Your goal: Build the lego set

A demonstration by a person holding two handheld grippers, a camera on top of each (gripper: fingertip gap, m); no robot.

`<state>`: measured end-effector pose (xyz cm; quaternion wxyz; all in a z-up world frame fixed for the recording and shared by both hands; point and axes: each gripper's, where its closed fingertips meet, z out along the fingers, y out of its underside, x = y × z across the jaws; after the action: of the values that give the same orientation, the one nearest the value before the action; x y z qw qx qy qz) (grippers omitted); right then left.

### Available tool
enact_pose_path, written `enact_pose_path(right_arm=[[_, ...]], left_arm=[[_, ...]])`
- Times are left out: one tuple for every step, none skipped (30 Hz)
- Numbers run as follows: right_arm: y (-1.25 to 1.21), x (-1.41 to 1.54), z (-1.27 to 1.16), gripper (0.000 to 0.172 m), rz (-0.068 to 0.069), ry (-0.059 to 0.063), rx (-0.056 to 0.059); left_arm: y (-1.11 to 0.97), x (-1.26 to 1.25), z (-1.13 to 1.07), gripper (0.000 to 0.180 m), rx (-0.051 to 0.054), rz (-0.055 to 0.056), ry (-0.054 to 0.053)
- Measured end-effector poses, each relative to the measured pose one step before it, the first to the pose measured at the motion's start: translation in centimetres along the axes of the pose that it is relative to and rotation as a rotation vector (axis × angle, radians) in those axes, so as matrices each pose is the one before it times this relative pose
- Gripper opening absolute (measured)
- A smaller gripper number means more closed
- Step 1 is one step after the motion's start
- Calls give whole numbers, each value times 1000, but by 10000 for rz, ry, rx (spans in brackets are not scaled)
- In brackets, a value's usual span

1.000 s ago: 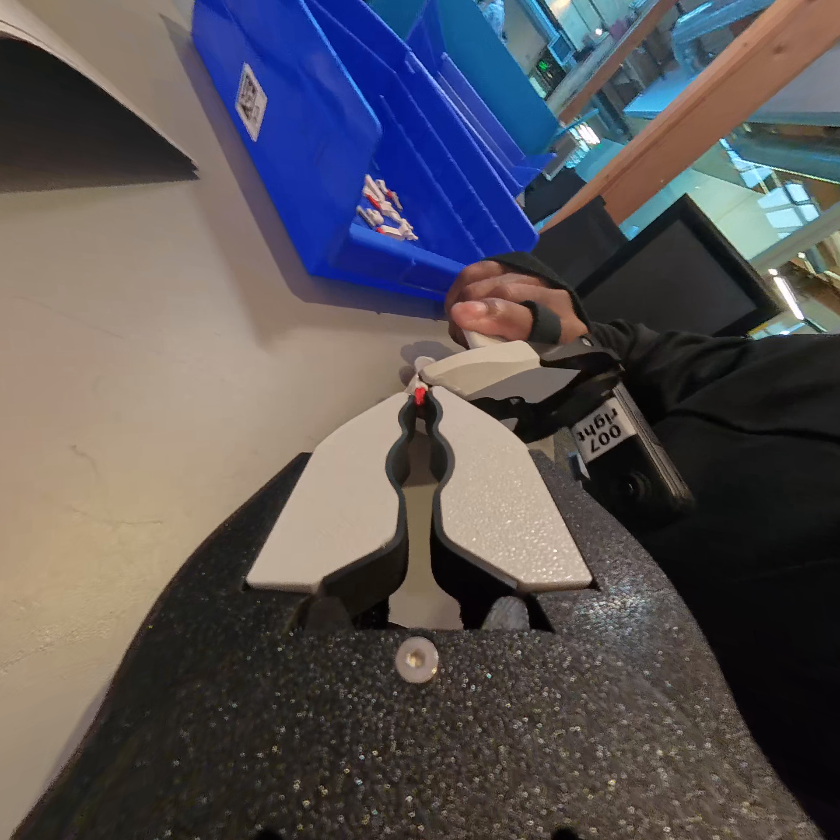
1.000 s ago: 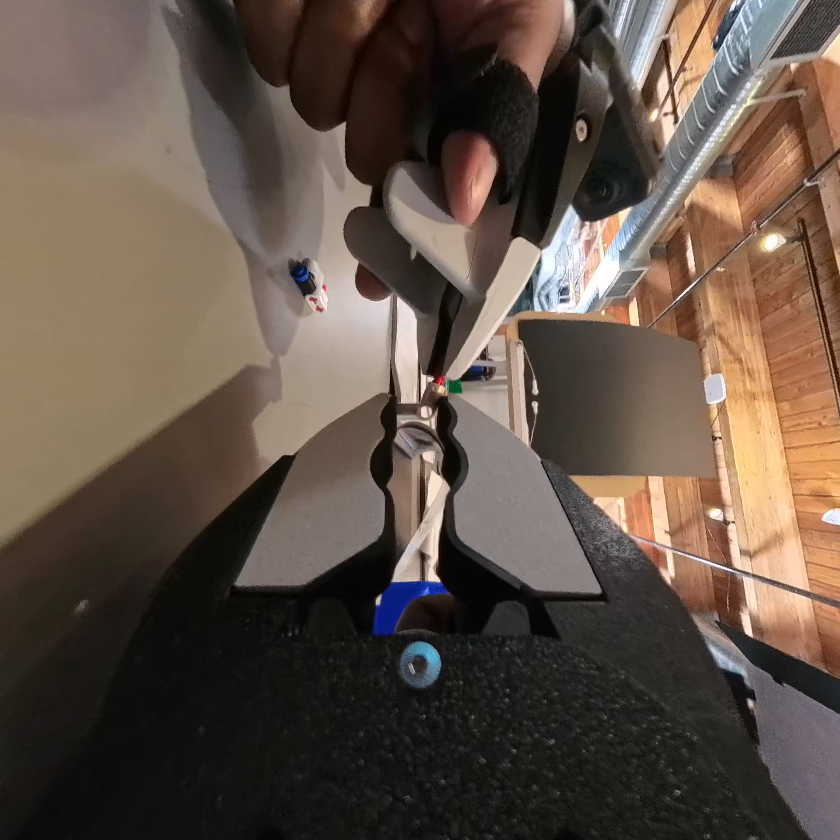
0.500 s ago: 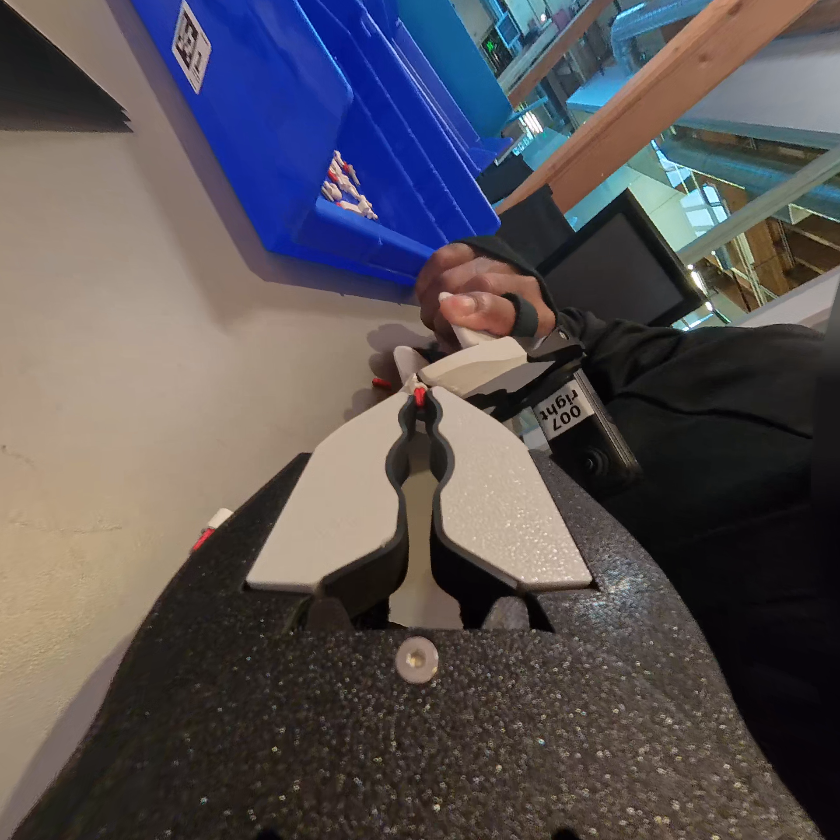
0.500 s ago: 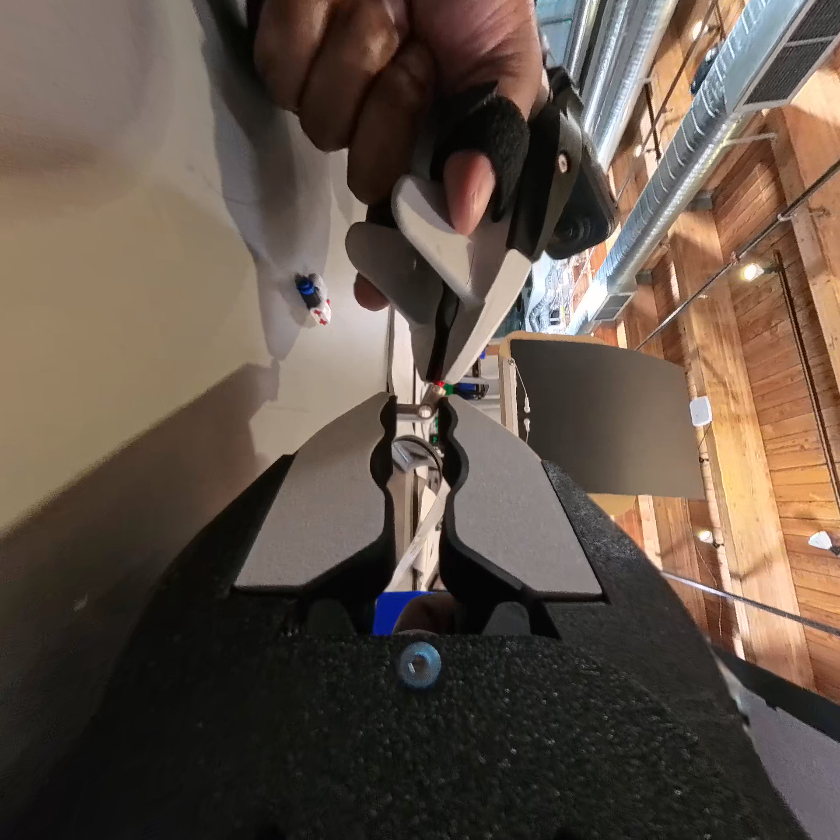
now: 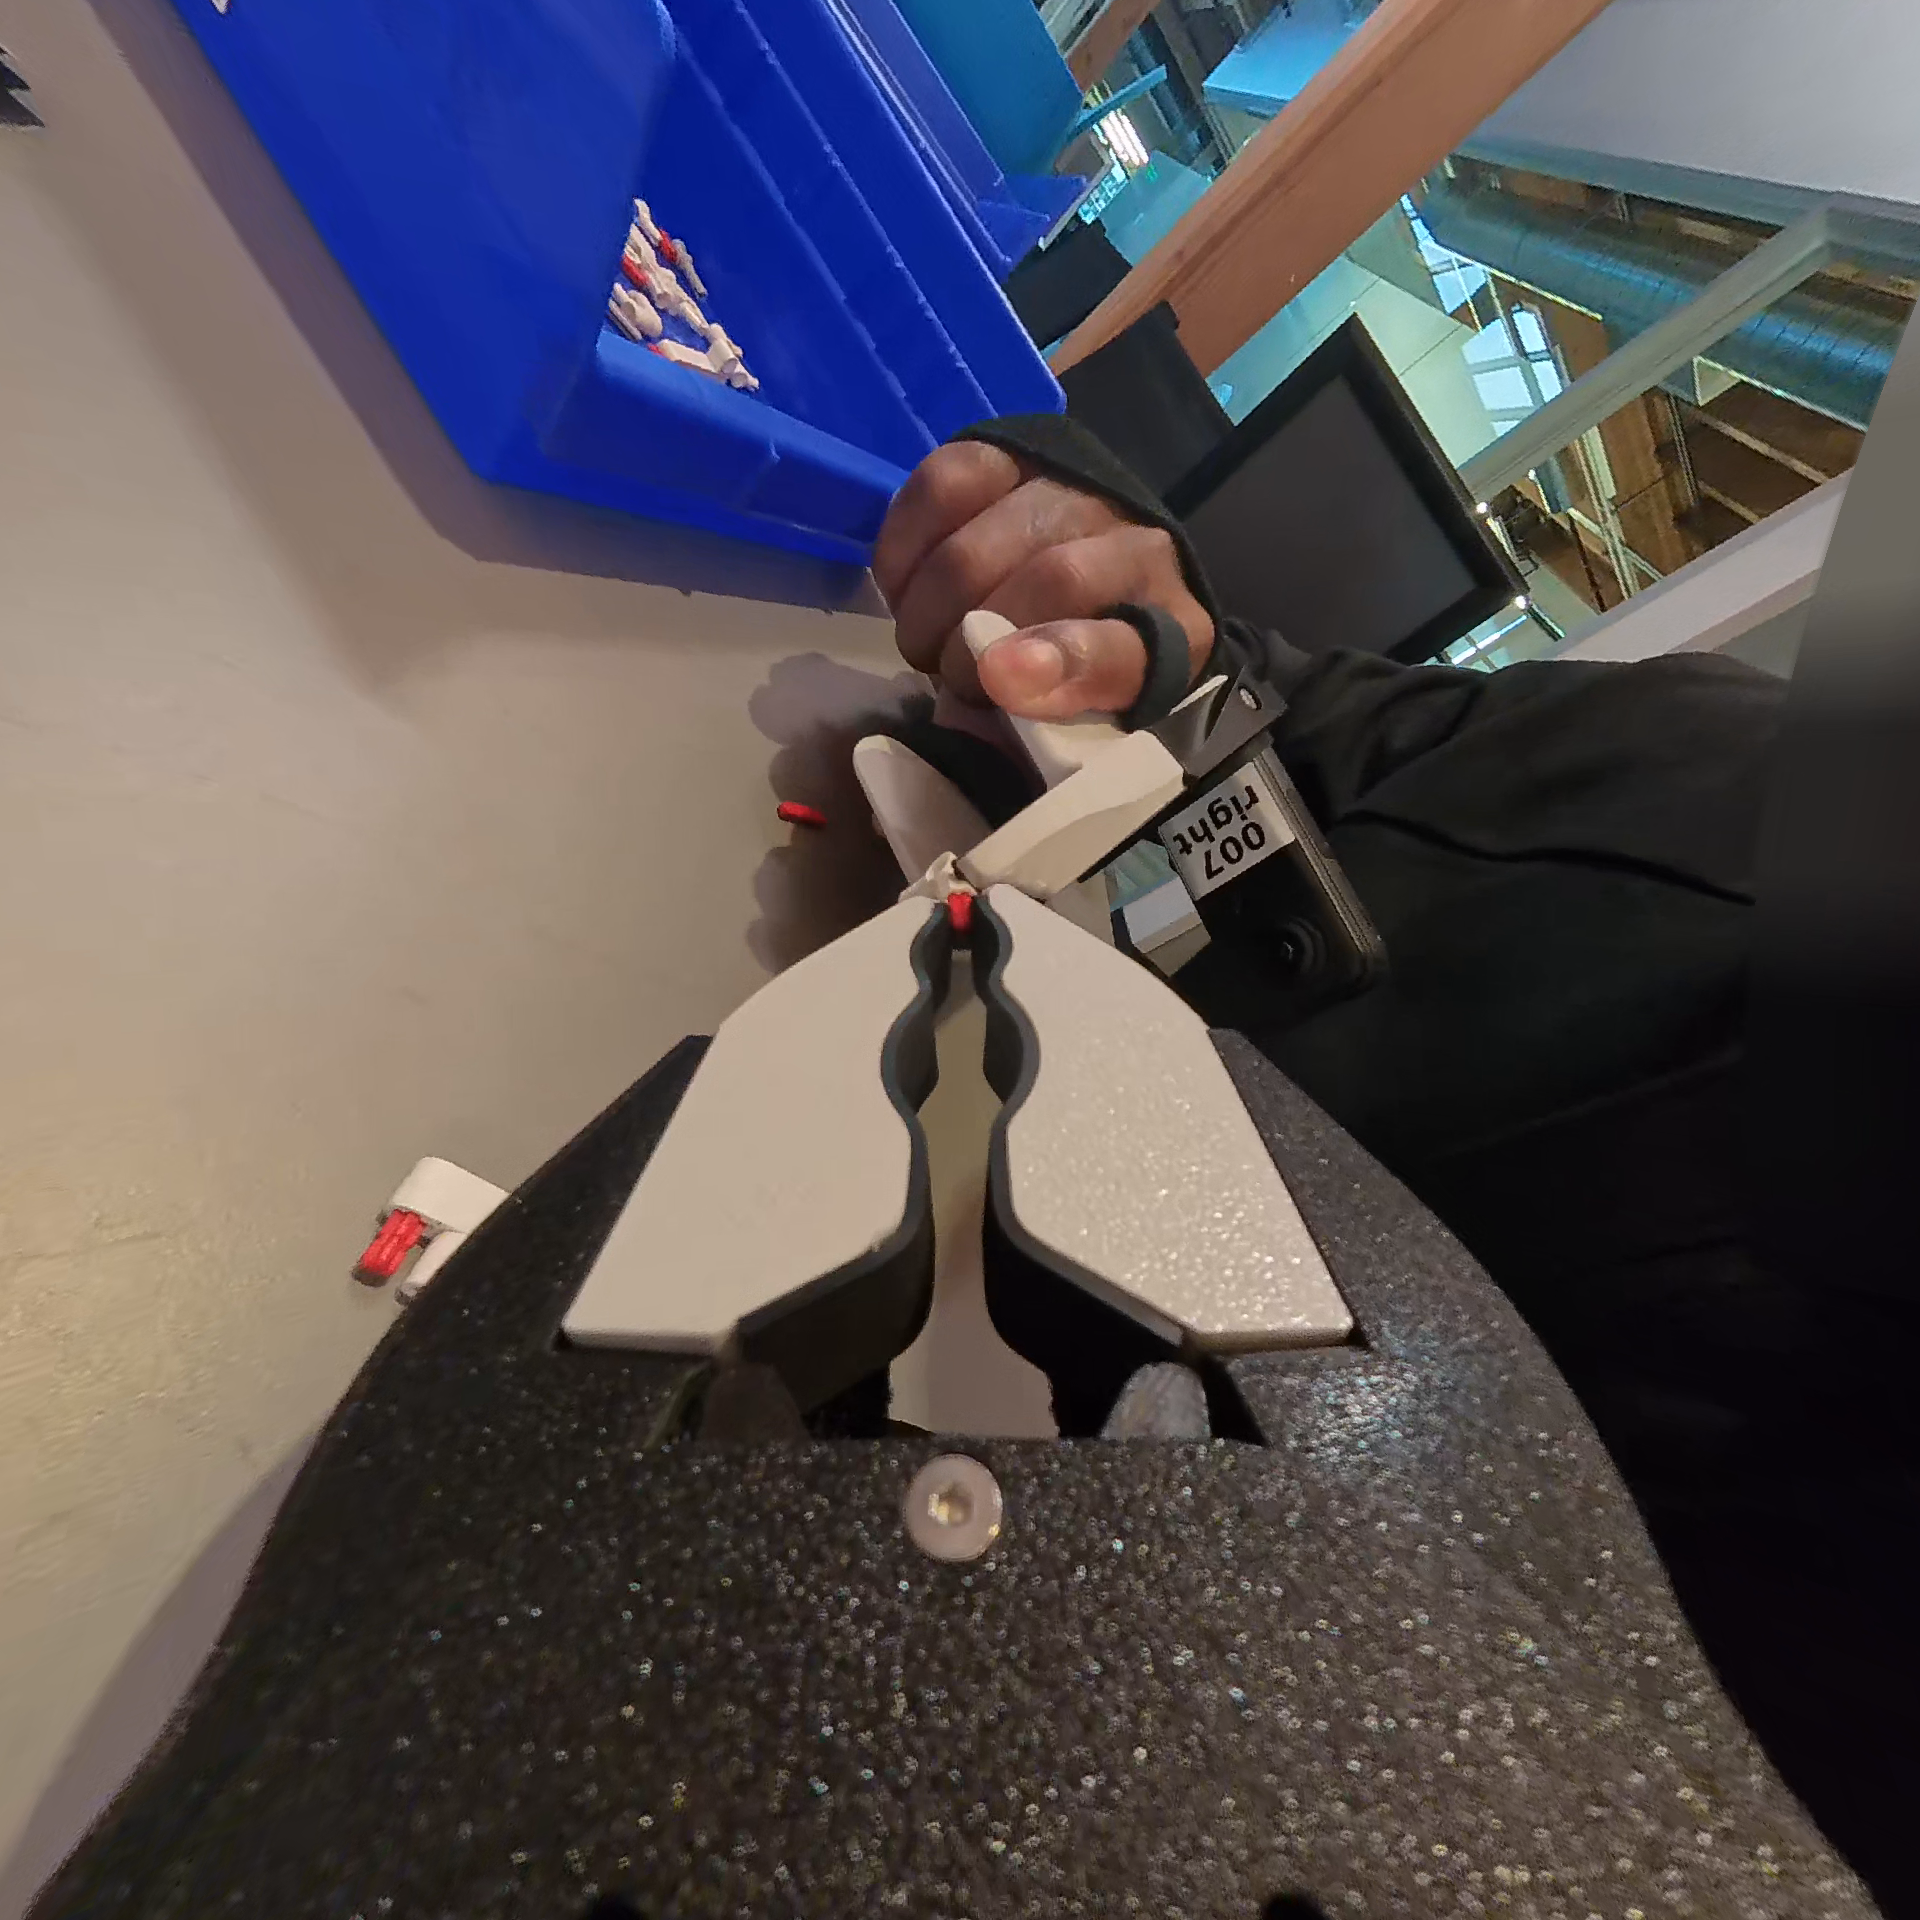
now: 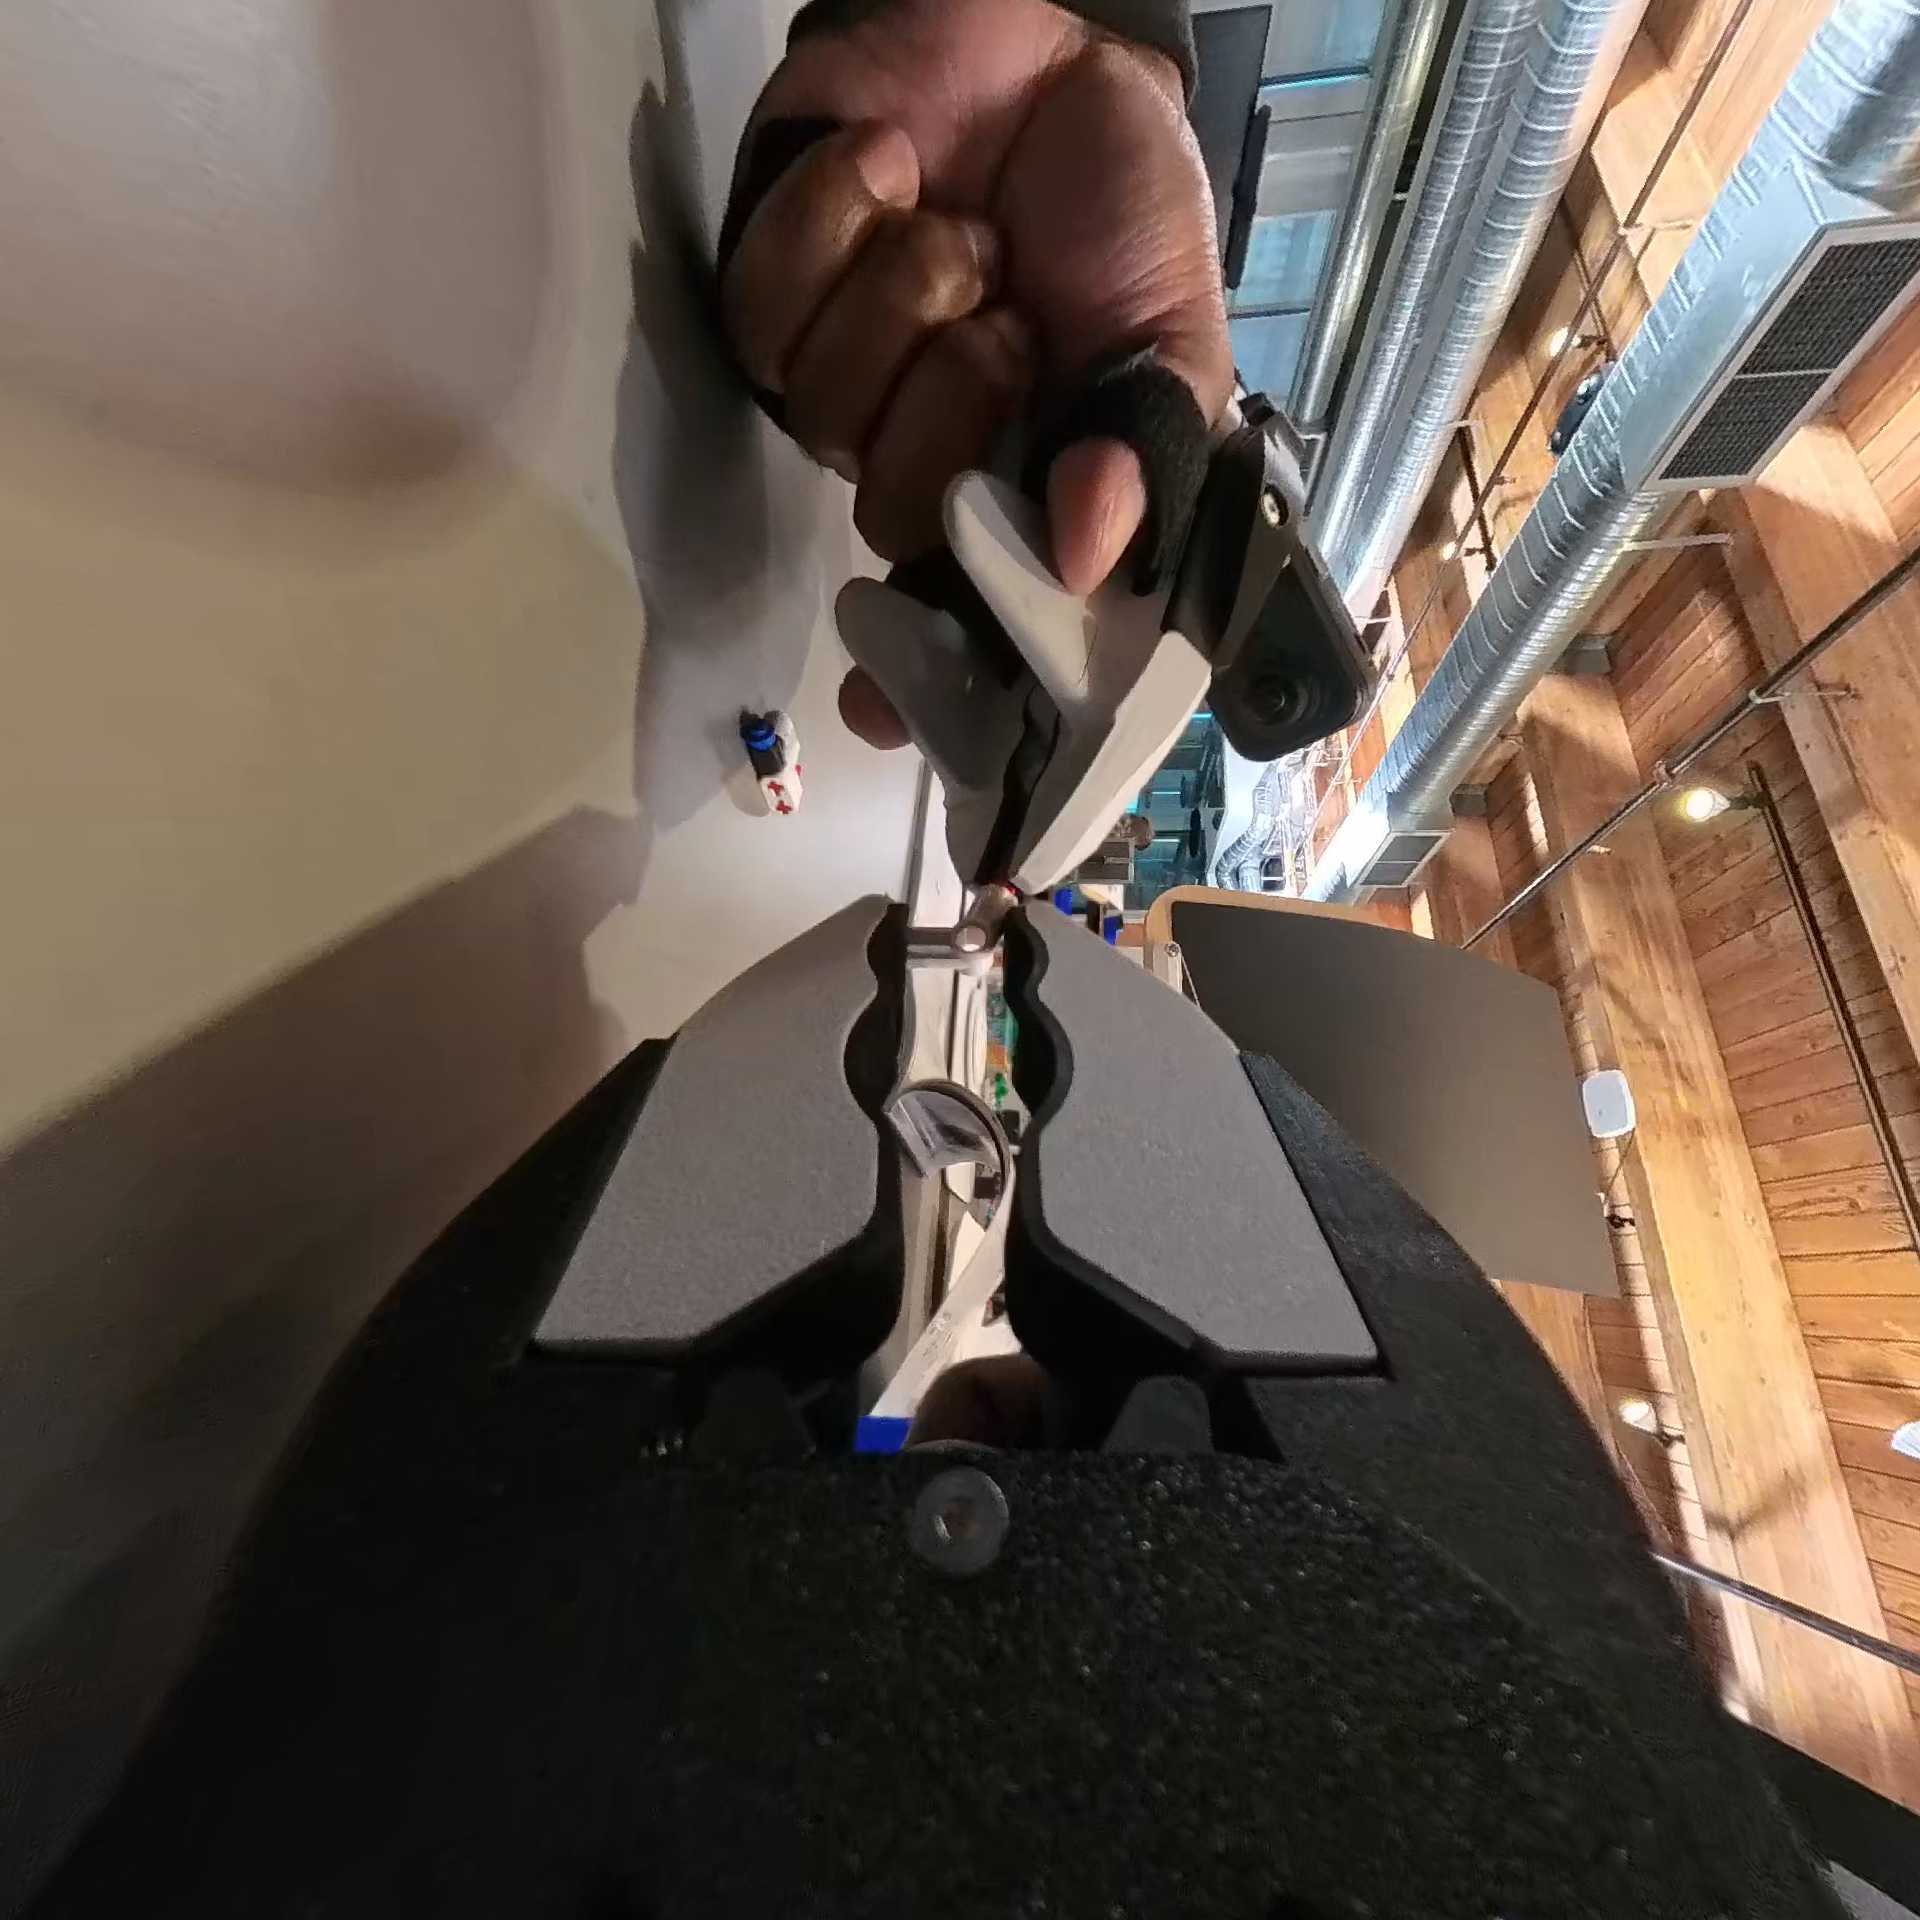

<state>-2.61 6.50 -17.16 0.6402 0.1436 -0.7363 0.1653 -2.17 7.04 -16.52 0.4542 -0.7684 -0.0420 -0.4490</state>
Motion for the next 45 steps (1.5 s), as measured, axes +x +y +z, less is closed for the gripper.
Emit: enact_pose_path(right_arm=[[-131,-7,-1,17,-1,-23,80],[-88,-29,-2,17,-28,-56,53],[31,29,8,17,-22,9,11],[51,-14,7,17,-1,-22,-2],[33,-21,-7,17,15,-17,-2],[102,-53,27,17,14,-26,-40],[226,-65,94,17,55,-19,-110],[358,55,119,17,156,34,-137],[306,259,67,17,278,78,-72],[215,335,10,17,355,52,-4],[123,359,-30,17,330,55,9],[116,290,-51,17,234,51,-13],[87,128,-39,17,129,4,-16],[87,18,-52,17,-13,10,-33],[77,-73,-5,16,-83,-3,-57],[18,-116,0,16,-46,-27,-28],[-68,-88,-1,17,4,-27,26],[-63,-44,9,17,26,-14,22],[-49,19,7,17,25,9,16],[-12,49,6,17,28,14,5],[5,27,-1,17,40,1,6],[-16,-2,-8,17,33,-7,18],[-14,-16,-1,17,2,-2,10],[-26,-25,-3,16,-19,-3,5],[-41,-29,4,17,-16,-3,10],[-25,-26,3,17,-1,-10,4],[-33,-26,9,17,3,-8,17],[-48,-26,5,17,-4,-10,25],[-21,-28,-6,16,-5,-6,14],[-19,-21,12,16,-3,-9,9],[-14,-39,11,16,-5,-16,0],[3,-16,1,16,-3,-8,6],[4,5,-4,16,12,2,2],[18,18,-4,17,26,2,-2],[3,5,-30,17,29,-11,13],[-27,-3,-31,16,10,-10,34],[-44,-42,-34,16,-19,-13,35],[-23,-74,-9,16,-28,-31,16],[-5,-74,15,16,-15,-17,-7],[-49,-29,12,16,-11,7,17],[-97,-25,-6,16,13,-11,51],[-110,4,4,16,52,1,65],[-167,46,27,7,39,14,84],[-181,1,32,6,-44,-29,64],[-31,-6,76,6,-125,33,-35]], left_arm=[[163,44,84,3,-111,43,13],[-56,20,-23,3,38,-7,16],[9,-31,11,3,-4,-20,-8],[-12,-23,22,3,13,25,-41],[15,-31,23,4,-5,12,-29],[-19,-124,29,3,4,-26,-83],[-121,-172,12,4,68,-39,-113],[-309,-123,-25,4,173,-28,-62],[-362,4,-66,4,186,-33,34],[-323,131,-70,4,113,-12,108],[-234,50,-127,10,35,70,13],[-260,-129,-242,16,66,226,-146],[-361,-185,-331,17,147,340,-216],[-344,-42,-307,16,169,295,-114],[-228,154,-165,16,97,160,44],[-51,255,-25,16,4,79,130],[193,193,88,15,-126,92,94],[338,0,128,13,-218,178,-43],[340,-190,105,12,-210,224,-184],[229,-82,59,11,-137,202,-110],[84,43,45,10,-43,107,1],[7,37,28,9,6,12,13],[9,3,36,8,-7,-20,6],[11,-5,13,7,10,-3,8],[36,39,20,7,0,18,23],[26,33,29,6,-7,10,17],[44,14,42,6,-29,3,1],[47,36,48,6,-29,-9,6],[67,30,50,6,-32,3,17],[54,27,47,5,-15,1,7],[9,11,39,4,12,-21,15],[22,59,36,4,5,-17,36],[-34,-22,8,4,68,11,-16],[-29,2,36,3,84,-16,9],[19,5,39,3,43,-71,43],[41,100,36,3,20,-94,134],[98,149,47,3,-35,-102,154],[166,89,45,3,-91,-62,88],[89,82,50,2,-60,-13,48],[158,237,99,2,-97,3,127],[245,303,169,2,-144,-32,158],[341,247,317,2,-200,-24,103],[504,79,489,1,-318,75,-74],[125,225,414,0,-69,45,-52],[183,50,277,0,-106,9,-78]])
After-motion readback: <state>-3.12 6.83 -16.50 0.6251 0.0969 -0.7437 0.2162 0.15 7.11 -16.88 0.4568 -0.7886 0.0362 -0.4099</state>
